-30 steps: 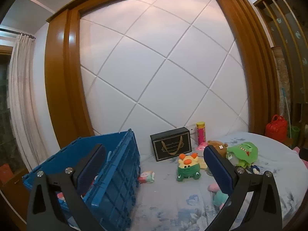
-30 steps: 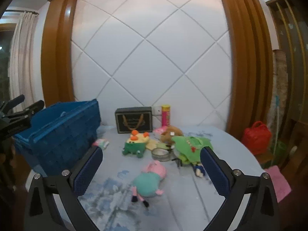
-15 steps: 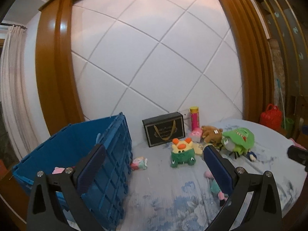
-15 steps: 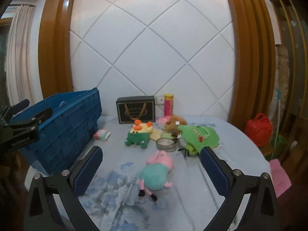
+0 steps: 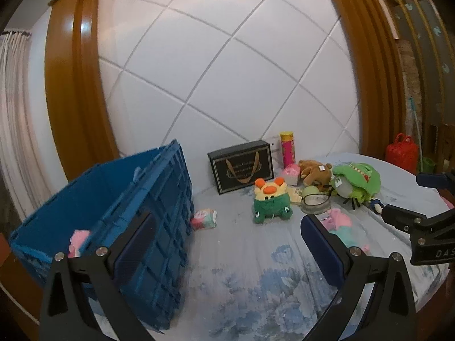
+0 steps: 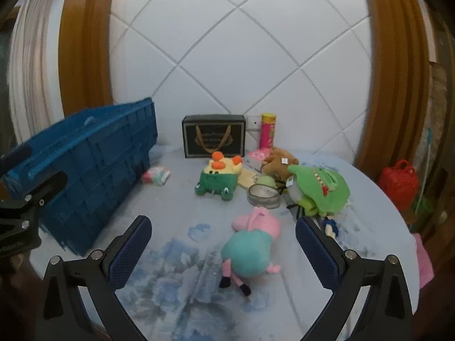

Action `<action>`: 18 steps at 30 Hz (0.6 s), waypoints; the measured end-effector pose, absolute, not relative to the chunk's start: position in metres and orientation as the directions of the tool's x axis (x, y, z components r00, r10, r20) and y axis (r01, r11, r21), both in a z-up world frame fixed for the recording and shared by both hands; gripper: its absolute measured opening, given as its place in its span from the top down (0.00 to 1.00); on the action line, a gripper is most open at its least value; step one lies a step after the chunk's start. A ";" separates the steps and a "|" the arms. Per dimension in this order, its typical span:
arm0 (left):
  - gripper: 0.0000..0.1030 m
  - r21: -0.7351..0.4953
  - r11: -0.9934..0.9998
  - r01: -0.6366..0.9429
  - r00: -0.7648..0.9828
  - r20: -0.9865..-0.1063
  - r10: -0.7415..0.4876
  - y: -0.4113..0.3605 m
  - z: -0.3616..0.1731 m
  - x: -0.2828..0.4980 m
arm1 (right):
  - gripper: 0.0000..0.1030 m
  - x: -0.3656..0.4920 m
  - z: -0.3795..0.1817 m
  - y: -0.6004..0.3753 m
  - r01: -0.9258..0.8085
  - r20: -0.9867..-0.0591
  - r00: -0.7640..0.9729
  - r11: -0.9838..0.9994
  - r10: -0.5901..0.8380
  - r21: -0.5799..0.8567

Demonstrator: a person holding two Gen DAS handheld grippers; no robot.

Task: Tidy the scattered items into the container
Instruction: 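Move the left tool toward the pink pig in teal outfit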

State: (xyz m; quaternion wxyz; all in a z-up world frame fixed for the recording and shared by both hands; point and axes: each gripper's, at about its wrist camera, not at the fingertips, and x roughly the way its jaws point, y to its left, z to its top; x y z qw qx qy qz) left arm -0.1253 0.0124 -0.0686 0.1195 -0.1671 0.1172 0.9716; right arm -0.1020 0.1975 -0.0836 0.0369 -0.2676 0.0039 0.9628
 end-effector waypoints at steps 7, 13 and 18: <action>0.00 0.145 -0.954 -0.264 -0.907 -0.373 0.194 0.041 -0.089 -0.131 | 0.01 -0.128 -0.099 0.251 -0.088 -0.559 -0.824 -0.996 0.088 -0.028; 0.00 0.130 -0.953 -0.275 -0.892 -0.404 0.202 0.079 -0.123 -0.129 | 0.01 -0.159 -0.121 0.286 -0.069 -0.601 -0.796 -0.997 0.074 -0.032; 0.00 0.152 -0.938 -0.311 -0.875 -0.431 0.220 0.101 -0.149 -0.126 | 0.01 -0.187 -0.144 0.290 -0.018 -0.634 -0.773 -1.000 0.011 0.005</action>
